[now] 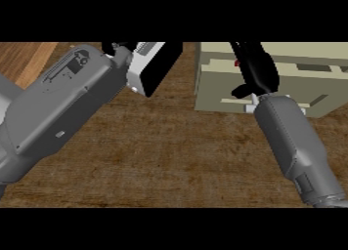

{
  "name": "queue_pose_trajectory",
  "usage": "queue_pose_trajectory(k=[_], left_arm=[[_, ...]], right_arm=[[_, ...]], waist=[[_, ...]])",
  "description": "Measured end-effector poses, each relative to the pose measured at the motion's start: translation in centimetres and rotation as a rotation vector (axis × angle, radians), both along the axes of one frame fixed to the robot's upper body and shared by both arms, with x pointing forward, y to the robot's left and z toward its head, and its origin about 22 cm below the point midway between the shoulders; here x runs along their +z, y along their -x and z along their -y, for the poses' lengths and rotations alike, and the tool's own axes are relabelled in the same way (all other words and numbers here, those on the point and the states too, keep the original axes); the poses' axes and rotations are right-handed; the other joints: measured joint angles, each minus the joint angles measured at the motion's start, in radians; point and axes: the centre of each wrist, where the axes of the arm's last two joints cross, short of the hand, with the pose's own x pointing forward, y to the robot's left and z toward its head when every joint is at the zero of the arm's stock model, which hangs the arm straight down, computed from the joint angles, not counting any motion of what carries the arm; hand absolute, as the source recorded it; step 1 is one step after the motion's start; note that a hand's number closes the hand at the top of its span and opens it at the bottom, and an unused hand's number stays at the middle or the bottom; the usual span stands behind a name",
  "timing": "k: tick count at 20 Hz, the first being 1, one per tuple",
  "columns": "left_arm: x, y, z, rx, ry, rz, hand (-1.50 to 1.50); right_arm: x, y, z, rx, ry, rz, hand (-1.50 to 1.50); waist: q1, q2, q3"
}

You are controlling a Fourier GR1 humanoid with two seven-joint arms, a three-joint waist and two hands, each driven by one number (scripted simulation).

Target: Pick up the can, place it into the drawer and close the drawer

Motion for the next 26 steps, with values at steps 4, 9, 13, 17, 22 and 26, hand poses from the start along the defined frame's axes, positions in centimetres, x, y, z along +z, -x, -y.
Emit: queue_pose_trajectory(k=[4,9,13,17,22,26], left_arm=[[0.0,0.4,-0.3,-0.005,-0.003,0.006,-1.5],[0.5,0.9,-0.9,-0.01,-0.009,0.008,-1.5],[0.9,1.0,-1.5,-0.011,-0.01,0.011,-1.5],[1.3,1.3,-1.9,-0.011,-0.013,0.015,-1.5],[1.7,1.8,-2.4,-0.029,-0.014,0.017,-1.5],[1.7,2.3,-2.2,-0.047,-0.01,0.013,-1.5]], right_arm=[[0.1,-1.0,0.0,-0.026,-0.002,0.032,-1.5],[0.4,-1.8,0.5,-0.063,-0.006,0.072,-1.5],[1.3,-2.6,0.6,-0.074,-0.009,0.078,-1.5],[2.0,-3.1,1.1,-0.096,0.006,0.075,-1.5],[3.1,-3.6,1.7,-0.125,0.023,0.047,-1.5],[3.7,-3.9,2.0,-0.103,0.024,0.001,-1.5]], waist=[[0.004,0.008,0.003],[0.018,0.02,0.009],[0.018,0.029,0.014],[0.028,0.034,0.017],[0.043,0.044,0.021],[0.047,0.05,0.025]])
